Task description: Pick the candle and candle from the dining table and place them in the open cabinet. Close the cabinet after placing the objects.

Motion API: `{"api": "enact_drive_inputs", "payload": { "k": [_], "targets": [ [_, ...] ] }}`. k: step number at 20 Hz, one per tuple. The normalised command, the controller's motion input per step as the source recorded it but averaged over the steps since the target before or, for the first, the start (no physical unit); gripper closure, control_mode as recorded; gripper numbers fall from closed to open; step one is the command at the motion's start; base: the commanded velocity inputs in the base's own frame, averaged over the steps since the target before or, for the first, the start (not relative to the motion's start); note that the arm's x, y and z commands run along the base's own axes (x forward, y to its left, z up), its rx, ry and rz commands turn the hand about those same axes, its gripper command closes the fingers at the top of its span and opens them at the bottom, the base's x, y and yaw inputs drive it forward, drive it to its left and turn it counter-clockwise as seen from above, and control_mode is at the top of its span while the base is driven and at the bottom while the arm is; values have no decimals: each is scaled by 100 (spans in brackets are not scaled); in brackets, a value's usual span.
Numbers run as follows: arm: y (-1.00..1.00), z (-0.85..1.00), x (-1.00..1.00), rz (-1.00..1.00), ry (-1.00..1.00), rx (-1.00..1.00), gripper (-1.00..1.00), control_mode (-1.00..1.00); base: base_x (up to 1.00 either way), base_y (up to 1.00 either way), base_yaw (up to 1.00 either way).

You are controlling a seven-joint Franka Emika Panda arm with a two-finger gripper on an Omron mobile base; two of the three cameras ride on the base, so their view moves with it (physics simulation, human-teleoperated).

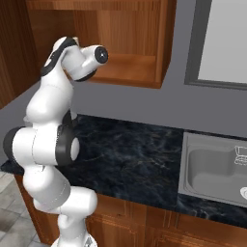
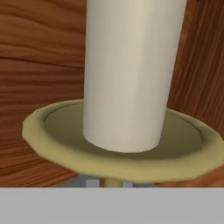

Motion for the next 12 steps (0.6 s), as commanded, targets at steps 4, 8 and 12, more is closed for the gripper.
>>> {"api": "enact_drive_inputs", "payload": {
  "k": [4, 8, 12],
  "targets": [
    [16, -14, 3, 0, -5, -7, 100, -100, 0, 0, 0],
    [1, -16, 0, 0, -5, -1, -100, -100, 0, 0, 0],
    [-2, -15, 0, 0, -8, 0, -100, -100, 0, 0, 0]
  ]
}}
